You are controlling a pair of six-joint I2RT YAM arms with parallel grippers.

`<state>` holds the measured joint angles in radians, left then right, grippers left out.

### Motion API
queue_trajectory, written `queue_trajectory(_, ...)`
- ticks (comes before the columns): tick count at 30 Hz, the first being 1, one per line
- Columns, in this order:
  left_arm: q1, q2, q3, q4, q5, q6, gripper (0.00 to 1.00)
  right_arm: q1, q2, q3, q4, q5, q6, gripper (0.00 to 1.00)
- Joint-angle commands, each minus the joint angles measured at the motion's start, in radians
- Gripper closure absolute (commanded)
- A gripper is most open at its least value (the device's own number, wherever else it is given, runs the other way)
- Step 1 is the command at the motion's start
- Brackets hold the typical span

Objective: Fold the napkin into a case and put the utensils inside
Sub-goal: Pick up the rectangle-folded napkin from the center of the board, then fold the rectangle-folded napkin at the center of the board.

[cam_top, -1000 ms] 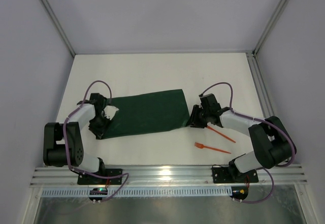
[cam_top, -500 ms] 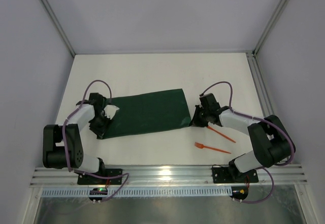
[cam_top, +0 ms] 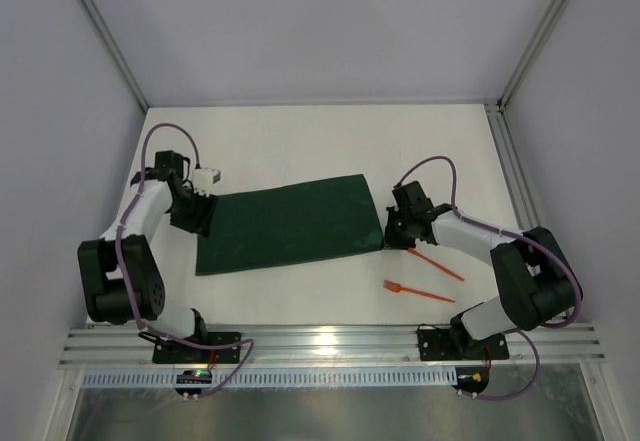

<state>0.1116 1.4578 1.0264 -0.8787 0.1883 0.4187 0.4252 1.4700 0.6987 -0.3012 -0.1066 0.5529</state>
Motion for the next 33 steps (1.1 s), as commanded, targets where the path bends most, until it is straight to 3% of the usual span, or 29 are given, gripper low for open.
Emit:
queue_trajectory(1,0.005,0.108,0.053,0.058,-0.009,-0.102,0.51,0.0,-0.039,0.038,-0.058,0.056,-0.05,0.96)
queue_trajectory(10,0.005,0.279,0.112,0.165,-0.059,-0.155,0.5,-0.002,-0.028,0.065,-0.111,0.099,-0.111,0.96)
queue_trajectory(17,0.014,0.28,0.078,0.193,-0.02,-0.15,0.51,0.041,0.059,0.2,-0.24,0.195,-0.177,0.96)
queue_trajectory(25,0.06,0.271,0.043,0.198,-0.012,-0.132,0.57,0.207,0.165,0.467,-0.392,0.34,-0.209,0.96)
queue_trajectory(33,0.062,0.315,0.031,0.21,0.004,-0.139,0.68,0.437,0.425,0.812,-0.417,0.308,-0.245,0.96)
